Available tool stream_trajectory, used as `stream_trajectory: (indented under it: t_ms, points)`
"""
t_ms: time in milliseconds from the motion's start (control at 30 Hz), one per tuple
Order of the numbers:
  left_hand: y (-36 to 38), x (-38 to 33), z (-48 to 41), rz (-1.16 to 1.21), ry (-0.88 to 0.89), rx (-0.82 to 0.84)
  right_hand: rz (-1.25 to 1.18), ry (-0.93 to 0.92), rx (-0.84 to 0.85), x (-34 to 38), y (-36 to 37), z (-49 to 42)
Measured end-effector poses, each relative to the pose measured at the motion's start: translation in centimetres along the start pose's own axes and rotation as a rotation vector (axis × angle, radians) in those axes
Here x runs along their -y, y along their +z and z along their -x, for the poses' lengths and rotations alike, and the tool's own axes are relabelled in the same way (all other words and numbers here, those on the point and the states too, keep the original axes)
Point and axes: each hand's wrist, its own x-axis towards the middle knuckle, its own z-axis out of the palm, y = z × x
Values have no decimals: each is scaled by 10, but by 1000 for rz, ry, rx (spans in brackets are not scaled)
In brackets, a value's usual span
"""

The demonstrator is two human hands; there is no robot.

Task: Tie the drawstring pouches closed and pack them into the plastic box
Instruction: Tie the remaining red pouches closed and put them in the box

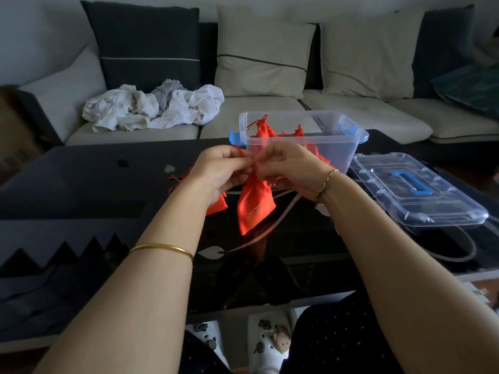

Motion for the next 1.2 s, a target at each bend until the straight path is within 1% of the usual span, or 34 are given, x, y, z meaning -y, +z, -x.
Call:
stream_trajectory:
  t_ms: [33, 67, 100, 133, 167, 200, 267, 333, 400, 467, 567, 667, 767, 833, 933, 1067, 1200]
  points:
    - [0, 0, 0, -27, 6, 6, 79, 19, -2, -1, 0, 0]
    - [1, -1, 0, -55, 13, 15, 132, 14, -48, -1, 1, -1]
    - [1, -2, 0, -75, 19, 29, 154, -19, -128, -1, 2, -3]
    - [2, -3, 1, -84, 25, 53, 139, -58, -206, -3, 3, -6]
    - [3, -4, 2, -91, 35, 85, 102, -79, -249, -4, 4, -9]
    - [4, -4, 2, -111, 55, 116, 62, -76, -251, -6, 5, -10]
    - [5, -3, 2, -258, 147, 125, 62, -50, -197, -9, 8, -12]
    - [7, -1, -1, -509, 307, 51, 67, -38, -168, -12, 11, -13]
    - [10, 4, -3, -658, 463, -50, -40, 10, -174, -13, 12, -13]
    - [13, 7, -1, -678, 546, -106, -180, 71, -143, -17, 13, -14]
    - [14, 11, 2, -712, 633, -160, -335, 150, -34, -23, 13, -15]
    - [14, 10, 4, -717, 693, -222, -384, 181, 8, -25, 12, -16]
    - [14, 9, 5, -649, 691, -242, -386, 161, 22, -25, 12, -18]
    - [12, 10, 3, -605, 635, -221, -424, 167, -16, -23, 12, -18]
    - [11, 10, 1, -479, 546, -167, -444, 168, -85, -18, 12, -18]
    - [12, 9, 1, -372, 497, -151, -493, 123, -141, -17, 12, -20]
    - [10, 10, -1, -295, 438, -133, -573, 88, -128, -16, 8, -20]
